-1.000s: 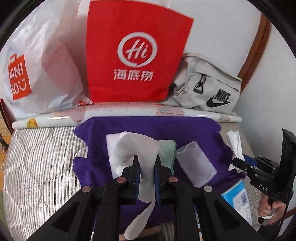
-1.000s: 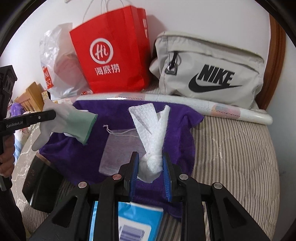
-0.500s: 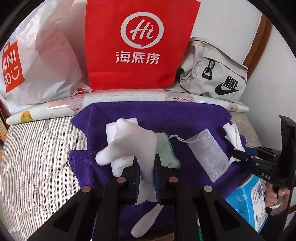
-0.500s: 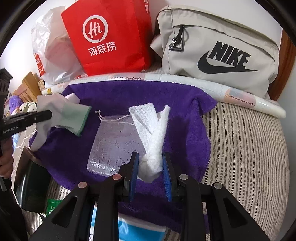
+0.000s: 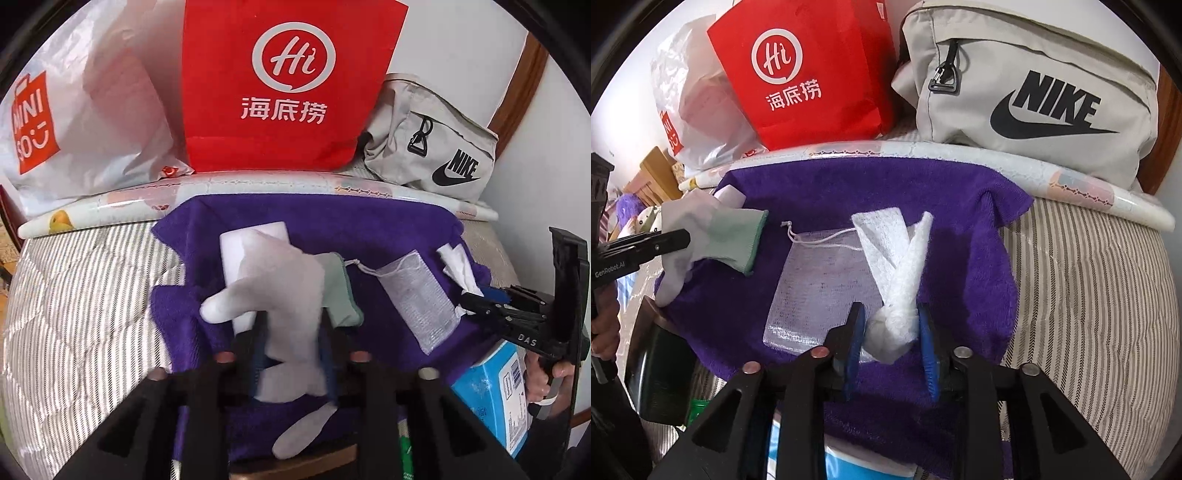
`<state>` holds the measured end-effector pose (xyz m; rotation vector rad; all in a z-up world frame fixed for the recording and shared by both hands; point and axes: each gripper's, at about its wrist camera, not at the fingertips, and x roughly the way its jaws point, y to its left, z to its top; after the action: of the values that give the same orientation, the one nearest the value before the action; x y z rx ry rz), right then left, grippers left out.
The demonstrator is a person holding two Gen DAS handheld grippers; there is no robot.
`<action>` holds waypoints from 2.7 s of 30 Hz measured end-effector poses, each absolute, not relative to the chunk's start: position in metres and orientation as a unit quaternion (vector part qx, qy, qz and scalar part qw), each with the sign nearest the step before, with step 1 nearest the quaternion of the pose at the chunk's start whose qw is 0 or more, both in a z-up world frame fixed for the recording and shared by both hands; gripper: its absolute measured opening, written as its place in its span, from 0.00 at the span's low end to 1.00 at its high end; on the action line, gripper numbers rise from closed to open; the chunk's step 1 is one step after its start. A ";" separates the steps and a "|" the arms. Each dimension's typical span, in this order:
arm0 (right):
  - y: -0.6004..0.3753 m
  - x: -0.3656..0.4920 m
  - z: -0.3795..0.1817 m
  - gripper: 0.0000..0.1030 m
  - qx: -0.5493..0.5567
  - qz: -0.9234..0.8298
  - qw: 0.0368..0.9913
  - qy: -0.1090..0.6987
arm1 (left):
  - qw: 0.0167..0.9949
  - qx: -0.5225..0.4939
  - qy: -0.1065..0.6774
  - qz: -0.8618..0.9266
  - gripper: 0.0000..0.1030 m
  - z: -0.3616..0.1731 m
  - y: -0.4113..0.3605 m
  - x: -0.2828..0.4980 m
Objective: Organize soft objects
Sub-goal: 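Open both tools to drop the glove and cloth onto the towel, withdraw, then grasp the yellow mesh pouch with the right tool while the left tool grasps a black watch strap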
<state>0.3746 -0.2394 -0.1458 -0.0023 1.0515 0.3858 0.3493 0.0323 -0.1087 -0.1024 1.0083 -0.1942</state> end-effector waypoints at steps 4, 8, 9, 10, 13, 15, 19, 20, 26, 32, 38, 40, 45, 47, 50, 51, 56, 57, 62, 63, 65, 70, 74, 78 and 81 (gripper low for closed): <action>-0.239 0.364 -0.137 0.52 -0.003 0.190 0.852 0.489 | 0.868 -0.047 0.487 -0.083 0.37 -0.107 0.035 0.343; -0.241 0.350 -0.124 0.55 -0.009 0.186 0.859 0.476 | 0.870 -0.045 0.487 -0.069 0.42 -0.099 0.039 0.334; -0.242 0.346 -0.121 0.55 -0.012 0.184 0.862 0.473 | 0.871 -0.045 0.484 -0.068 0.42 -0.096 0.041 0.330; -0.243 0.339 -0.115 0.55 -0.013 0.182 0.865 0.467 | 0.873 -0.046 0.481 -0.066 0.42 -0.091 0.042 0.326; -0.247 0.324 -0.104 0.55 -0.009 0.183 0.871 0.456 | 0.876 -0.047 0.477 -0.062 0.43 -0.080 0.043 0.312; -0.248 0.315 -0.099 0.55 -0.005 0.184 0.873 0.452 | 0.877 -0.047 0.474 -0.057 0.43 -0.072 0.043 0.299; -0.251 0.287 -0.083 0.55 0.001 0.184 0.880 0.438 | 0.881 -0.048 0.468 -0.053 0.43 -0.059 0.041 0.269; -0.253 0.278 -0.077 0.55 -0.001 0.179 0.885 0.429 | 0.882 -0.049 0.466 -0.051 0.43 -0.055 0.041 0.259; -0.261 0.234 -0.055 0.55 0.004 0.163 0.897 0.410 | 0.885 -0.047 0.461 -0.043 0.43 -0.044 0.038 0.201; -0.262 0.181 -0.054 0.55 0.006 0.166 0.901 0.402 | 0.882 -0.050 0.465 -0.051 0.44 -0.057 0.030 0.147; -0.257 0.141 -0.071 0.55 0.006 0.175 0.897 0.406 | 0.875 -0.057 0.477 -0.059 0.44 -0.082 0.024 0.113; -0.256 0.131 -0.078 0.55 0.008 0.179 0.894 0.411 | 0.873 -0.066 0.480 -0.060 0.44 -0.089 0.024 0.104; -0.245 0.107 -0.099 0.55 0.007 0.202 0.880 0.429 | 0.873 -0.077 0.479 -0.057 0.44 -0.101 0.023 0.091; -0.238 0.101 -0.106 0.56 0.009 0.214 0.874 0.437 | 0.870 -0.079 0.484 -0.056 0.44 -0.105 0.023 0.089; -0.222 0.092 -0.118 0.59 0.004 0.243 0.860 0.450 | 0.869 -0.075 0.487 -0.055 0.44 -0.109 0.023 0.084; -0.214 0.089 -0.122 0.63 -0.004 0.250 0.856 0.451 | 0.869 -0.073 0.487 -0.053 0.44 -0.110 0.024 0.083; -0.182 0.082 -0.134 0.77 -0.040 0.269 0.848 0.455 | 0.863 -0.078 0.495 -0.058 0.44 -0.114 0.029 0.080; -0.177 0.083 -0.138 0.77 -0.049 0.267 0.846 0.458 | 0.864 -0.079 0.495 -0.058 0.45 -0.115 0.030 0.080; -0.169 0.091 -0.161 0.77 -0.073 0.236 0.839 0.484 | 0.862 -0.083 0.497 -0.060 0.46 -0.119 0.032 0.080; -0.169 0.092 -0.164 0.80 -0.069 0.236 0.839 0.486 | 0.861 -0.084 0.497 -0.061 0.46 -0.120 0.032 0.080; -0.168 0.092 -0.170 0.83 -0.063 0.237 0.838 0.488 | 0.860 -0.084 0.499 -0.063 0.46 -0.122 0.032 0.081; -0.162 0.088 -0.171 0.80 -0.076 0.235 0.848 0.469 | 0.856 -0.083 0.506 -0.065 0.46 -0.130 0.028 0.084; -0.171 0.088 -0.166 0.70 -0.064 0.238 0.850 0.466 | 0.853 -0.075 0.512 -0.062 0.46 -0.136 0.022 0.088; -0.186 0.080 -0.155 0.69 -0.050 0.240 0.858 0.452 | 0.852 -0.066 0.516 -0.062 0.46 -0.140 0.009 0.093; -0.199 0.074 -0.147 0.69 -0.036 0.243 0.863 0.442 | 0.853 -0.042 0.517 -0.052 0.46 -0.144 -0.005 0.098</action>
<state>0.0735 -0.1990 -0.1471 -0.0747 0.9258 0.5086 0.0982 -0.0048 -0.1441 -0.0893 1.0884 -0.1092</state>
